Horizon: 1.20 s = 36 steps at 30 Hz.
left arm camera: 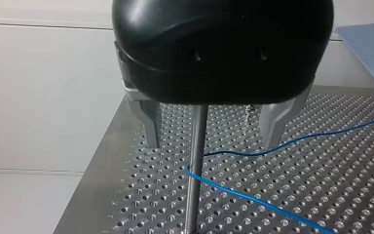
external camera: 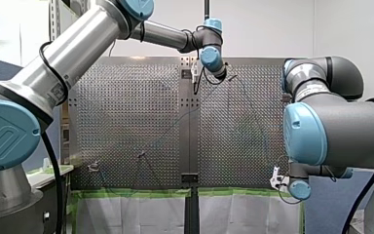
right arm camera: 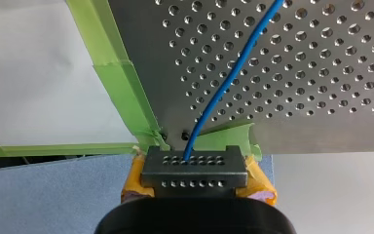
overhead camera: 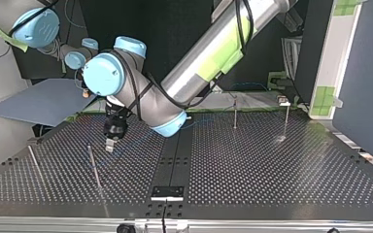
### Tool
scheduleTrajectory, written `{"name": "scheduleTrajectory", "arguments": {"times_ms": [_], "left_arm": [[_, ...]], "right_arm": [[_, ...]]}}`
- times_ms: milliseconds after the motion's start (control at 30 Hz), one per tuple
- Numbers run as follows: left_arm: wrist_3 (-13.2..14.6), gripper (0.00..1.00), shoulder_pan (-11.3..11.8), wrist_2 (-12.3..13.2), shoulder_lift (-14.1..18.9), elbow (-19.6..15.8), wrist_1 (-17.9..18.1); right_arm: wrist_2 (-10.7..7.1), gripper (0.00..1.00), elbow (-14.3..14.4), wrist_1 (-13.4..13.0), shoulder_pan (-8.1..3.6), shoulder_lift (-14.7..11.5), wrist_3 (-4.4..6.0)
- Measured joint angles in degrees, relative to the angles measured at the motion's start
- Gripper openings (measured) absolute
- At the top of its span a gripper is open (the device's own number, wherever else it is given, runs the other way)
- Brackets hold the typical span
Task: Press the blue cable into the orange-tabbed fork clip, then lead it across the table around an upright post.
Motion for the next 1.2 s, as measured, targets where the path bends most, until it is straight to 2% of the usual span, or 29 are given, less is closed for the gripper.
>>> {"name": "scheduleTrajectory", "arguments": {"times_ms": [433, 567, 667, 1000, 1200], "left_arm": [[-0.31, 1.00, 0.00, -0.20, 0.01, -0.06, -0.36], [-0.82, 1.00, -0.29, -0.89, 0.79, -1.33, -0.92], [-1.29, 1.00, -0.36, -1.05, 2.25, -2.99, 0.14], [-6.43, 1.00, -0.26, 0.54, 8.38, -9.18, 6.08], [-9.97, 1.00, -0.37, 0.55, 11.94, -12.74, 9.63]], "right_arm": [[0.00, 0.00, -0.02, 0.00, -0.01, 0.00, -0.01], [0.00, 0.00, -0.02, 0.06, -0.01, 0.00, -0.04], [0.00, 0.00, -0.03, 0.08, -0.01, 0.00, -0.06], [0.00, 0.00, 0.00, 0.23, 0.01, 0.01, -0.21], [0.00, 0.00, 0.00, 0.30, 0.10, 0.00, -0.23]]}}
